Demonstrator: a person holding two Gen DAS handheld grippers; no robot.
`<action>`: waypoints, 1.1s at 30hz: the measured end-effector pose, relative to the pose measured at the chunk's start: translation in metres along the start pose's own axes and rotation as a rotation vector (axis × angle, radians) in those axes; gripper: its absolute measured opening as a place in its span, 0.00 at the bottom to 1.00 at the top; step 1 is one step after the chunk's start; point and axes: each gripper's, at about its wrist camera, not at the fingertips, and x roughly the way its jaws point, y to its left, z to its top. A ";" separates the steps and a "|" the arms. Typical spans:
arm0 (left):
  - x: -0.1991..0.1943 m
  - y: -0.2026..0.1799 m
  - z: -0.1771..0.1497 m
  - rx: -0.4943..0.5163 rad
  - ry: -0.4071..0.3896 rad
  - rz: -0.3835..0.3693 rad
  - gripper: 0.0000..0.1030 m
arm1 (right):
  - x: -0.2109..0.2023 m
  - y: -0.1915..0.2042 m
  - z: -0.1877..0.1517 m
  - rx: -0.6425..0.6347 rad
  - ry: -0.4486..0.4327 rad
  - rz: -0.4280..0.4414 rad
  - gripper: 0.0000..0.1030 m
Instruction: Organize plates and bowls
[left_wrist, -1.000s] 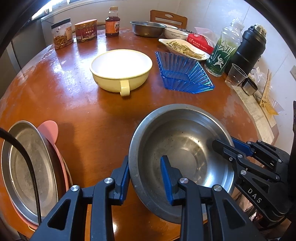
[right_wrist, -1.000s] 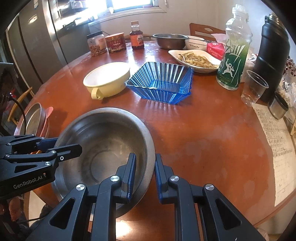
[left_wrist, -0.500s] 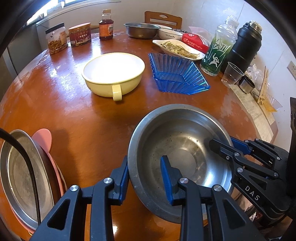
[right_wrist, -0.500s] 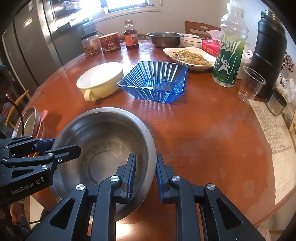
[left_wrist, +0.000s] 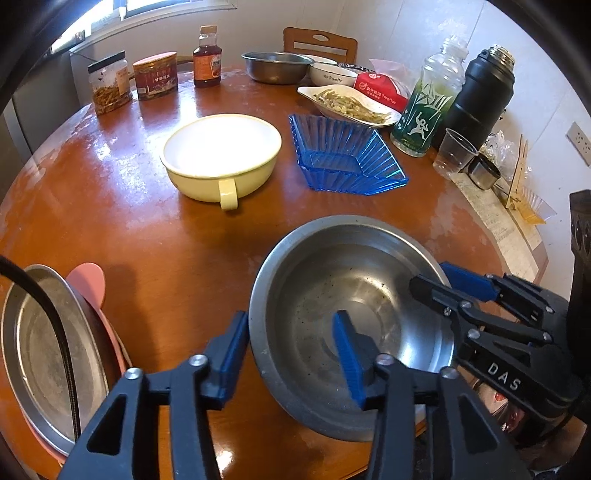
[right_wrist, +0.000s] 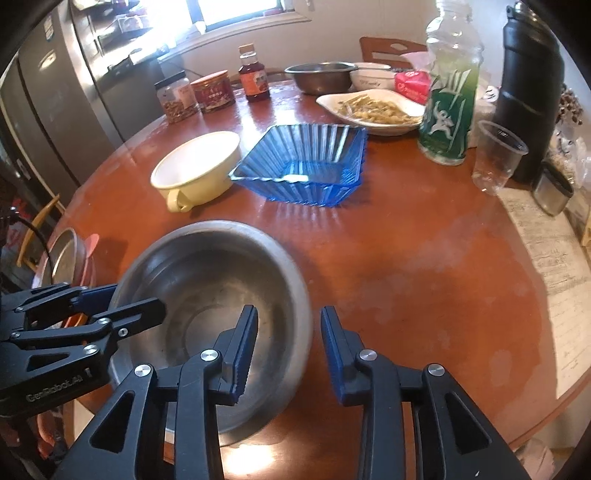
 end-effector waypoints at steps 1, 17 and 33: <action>-0.001 0.000 0.000 0.001 -0.004 0.000 0.47 | -0.001 -0.001 0.000 0.000 -0.008 -0.004 0.39; -0.018 -0.008 0.019 0.020 -0.042 0.011 0.47 | -0.019 -0.010 0.010 0.033 -0.068 -0.017 0.45; 0.000 -0.022 0.078 0.024 -0.058 -0.007 0.47 | -0.025 -0.023 0.056 0.039 -0.140 -0.066 0.45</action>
